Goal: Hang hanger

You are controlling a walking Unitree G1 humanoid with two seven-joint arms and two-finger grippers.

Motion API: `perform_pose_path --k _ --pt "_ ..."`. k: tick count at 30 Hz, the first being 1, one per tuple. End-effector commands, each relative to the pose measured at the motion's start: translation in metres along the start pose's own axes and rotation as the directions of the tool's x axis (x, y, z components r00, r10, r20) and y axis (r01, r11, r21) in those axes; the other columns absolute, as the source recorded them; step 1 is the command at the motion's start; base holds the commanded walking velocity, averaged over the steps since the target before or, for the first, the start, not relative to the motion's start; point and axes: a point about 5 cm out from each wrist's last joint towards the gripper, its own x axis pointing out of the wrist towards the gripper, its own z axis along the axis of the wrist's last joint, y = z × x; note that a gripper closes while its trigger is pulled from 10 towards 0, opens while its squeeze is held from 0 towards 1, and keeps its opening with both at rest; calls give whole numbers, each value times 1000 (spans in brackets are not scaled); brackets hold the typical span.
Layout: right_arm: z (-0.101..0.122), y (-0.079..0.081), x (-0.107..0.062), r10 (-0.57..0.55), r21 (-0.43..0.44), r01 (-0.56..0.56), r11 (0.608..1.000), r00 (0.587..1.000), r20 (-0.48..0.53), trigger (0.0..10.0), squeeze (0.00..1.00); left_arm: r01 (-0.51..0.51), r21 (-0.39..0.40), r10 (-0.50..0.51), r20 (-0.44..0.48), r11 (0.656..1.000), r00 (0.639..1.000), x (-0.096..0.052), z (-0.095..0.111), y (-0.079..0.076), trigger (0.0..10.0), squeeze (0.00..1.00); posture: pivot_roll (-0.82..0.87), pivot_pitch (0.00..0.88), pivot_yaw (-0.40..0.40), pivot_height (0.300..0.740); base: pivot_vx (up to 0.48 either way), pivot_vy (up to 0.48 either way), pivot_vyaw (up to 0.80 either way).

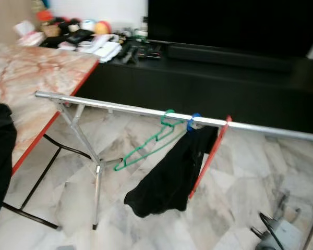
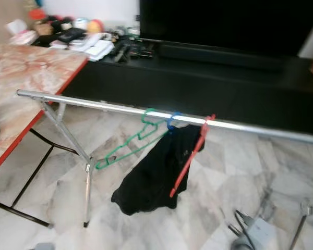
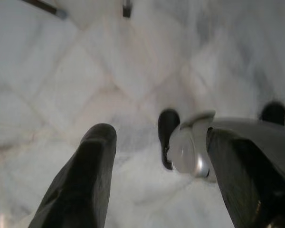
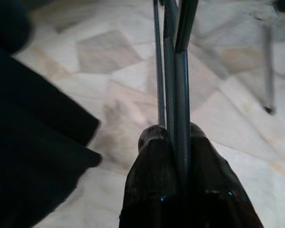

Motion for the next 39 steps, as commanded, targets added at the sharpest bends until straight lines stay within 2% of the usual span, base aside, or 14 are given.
perform_pose_path --k 1,9,13,18,22,23,25,26,28,29,31,34,39 --pt "-3 -23 3 -69 -13 69 998 998 -5 10000 0 31 10 -31 9 999 999 3 3 -12 10000 0 -31 157 -29 740 341 0 0" --pt "-3 -26 4 -100 13 100 995 995 18 10000 0 39 21 -40 10 999 999 3 4 -14 10000 0 -32 169 -30 740 127 0 0" --pt "-4 -32 3 -158 55 157 986 987 17 10000 0 50 33 -50 0 998 999 3 2 -16 10000 0 -27 174 -31 740 0 0 0" --pt "16 -37 0 -239 102 225 969 959 152 10000 0 50 39 -49 -13 998 999 3 0 -16 10000 0 -29 176 -34 740 0 0 0" --pt "26 -43 -2 -302 103 287 952 936 182 10000 0 38 45 -37 -19 998 999 2 -2 -15 10000 0 -32 181 -34 740 0 0 0" --pt "31 -42 -1 -312 128 291 948 930 195 10000 0 35 49 -34 -22 998 999 2 -2 -15 10000 0 -32 181 -34 740 0 0 0" --pt "43 -37 -1 -291 129 267 955 927 235 10000 0 37 43 -36 -22 998 999 2 -2 -15 10000 0 -33 178 -33 740 0 0 0" --pt "52 -28 1 -238 103 218 971 935 265 10000 0 38 41 -37 -22 998 999 2 -2 -15 10000 0 -36 177 -32 740 0 0 0" --pt "62 -20 2 -195 75 181 981 932 304 10000 0 40 40 -39 -23 998 999 2 -2 -15 10000 0 -37 177 -32 740 0 0 0" --pt "76 -9 3 -134 9 141 990 923 360 10000 0 42 42 -41 -23 998 999 2 -2 -15 10000 0 -37 177 -32 740 0 0 0" --pt "79 -6 3 -123 -6 134 991 921 369 10000 0 41 42 -40 -23 998 999 2 -2 -15 10000 0 -37 177 -32 740 0 0 0" --pt "91 7 8 -62 -66 92 994 930 363 10000 0 42 45 -41 -25 998 999 2 -2 -14 10000 0 -34 177 -34 740 0 0 0" --pt "103 15 10 -19 -113 67 991 924 381 10000 0 42 43 -40 -27 998 999 2 -3 -12 10000 0 -33 178 -33 740 0 0 0"
